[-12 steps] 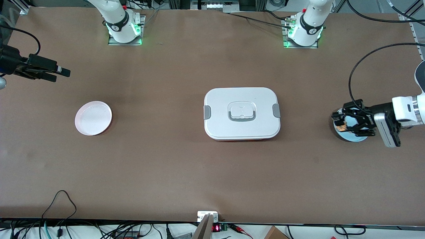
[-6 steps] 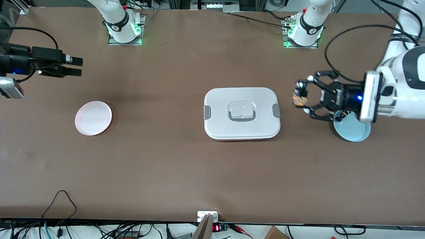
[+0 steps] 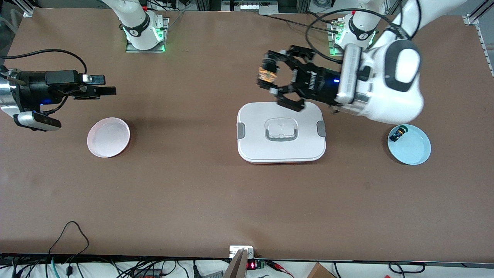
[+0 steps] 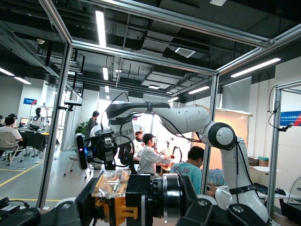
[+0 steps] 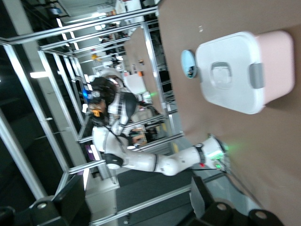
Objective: Transfer orange switch to right arm and place
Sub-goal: 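Lift the switch with the left gripper while the right gripper approaches, then close the right gripper on the switch held by the left gripper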
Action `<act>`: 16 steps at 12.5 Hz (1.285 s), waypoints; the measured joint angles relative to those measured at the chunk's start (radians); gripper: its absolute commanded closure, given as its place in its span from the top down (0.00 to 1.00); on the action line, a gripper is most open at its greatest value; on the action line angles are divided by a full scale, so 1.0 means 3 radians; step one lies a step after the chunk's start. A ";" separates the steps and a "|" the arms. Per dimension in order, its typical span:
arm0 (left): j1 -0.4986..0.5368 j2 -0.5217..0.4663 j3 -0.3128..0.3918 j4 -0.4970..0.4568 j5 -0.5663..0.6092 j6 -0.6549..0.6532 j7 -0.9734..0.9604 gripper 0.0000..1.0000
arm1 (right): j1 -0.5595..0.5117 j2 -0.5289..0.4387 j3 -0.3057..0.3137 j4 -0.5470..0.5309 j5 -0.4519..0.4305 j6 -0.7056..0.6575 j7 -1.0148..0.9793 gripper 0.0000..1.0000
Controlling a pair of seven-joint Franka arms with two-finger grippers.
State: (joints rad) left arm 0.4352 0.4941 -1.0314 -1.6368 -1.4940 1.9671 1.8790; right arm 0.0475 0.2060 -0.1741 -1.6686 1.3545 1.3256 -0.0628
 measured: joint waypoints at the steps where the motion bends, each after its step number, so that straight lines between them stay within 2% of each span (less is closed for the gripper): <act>1: -0.0130 0.0043 0.0039 0.0038 -0.0003 0.0104 0.0056 0.00 | 0.0030 0.0005 0.0013 -0.0047 0.0106 0.0020 0.0033 1.00; 5: -0.0755 0.0218 0.0260 0.0456 -0.0004 0.0789 0.0097 0.00 | 0.0290 0.0030 0.0035 -0.0082 0.0383 0.0273 0.0276 1.00; 7: -0.1191 0.0270 0.0499 0.0654 -0.0004 0.1141 0.0101 0.00 | 0.0451 0.0045 0.0044 -0.0084 0.0552 0.0414 0.0426 1.00; 9: -0.1470 0.0295 0.0728 0.0760 -0.0005 0.1236 0.0102 0.00 | 0.0569 0.0049 0.0047 -0.0085 0.0589 0.0566 0.0454 1.00; 12: -0.1506 0.0340 0.0786 0.0809 -0.0005 0.1237 0.0106 0.00 | 0.0660 0.0068 0.0084 -0.0085 0.0605 0.0726 0.0453 1.00; 16: -0.1506 0.0347 0.0790 0.0836 -0.0005 0.1237 0.0106 0.00 | 0.0692 0.0078 0.0327 -0.0084 0.0775 0.1113 0.0453 1.00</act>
State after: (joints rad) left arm -0.0165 0.5983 -0.7943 -1.3862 -1.4955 2.3381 1.9108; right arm 0.2550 0.2294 -0.0759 -1.6939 1.5869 1.6593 0.0731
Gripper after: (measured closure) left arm 0.278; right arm 0.000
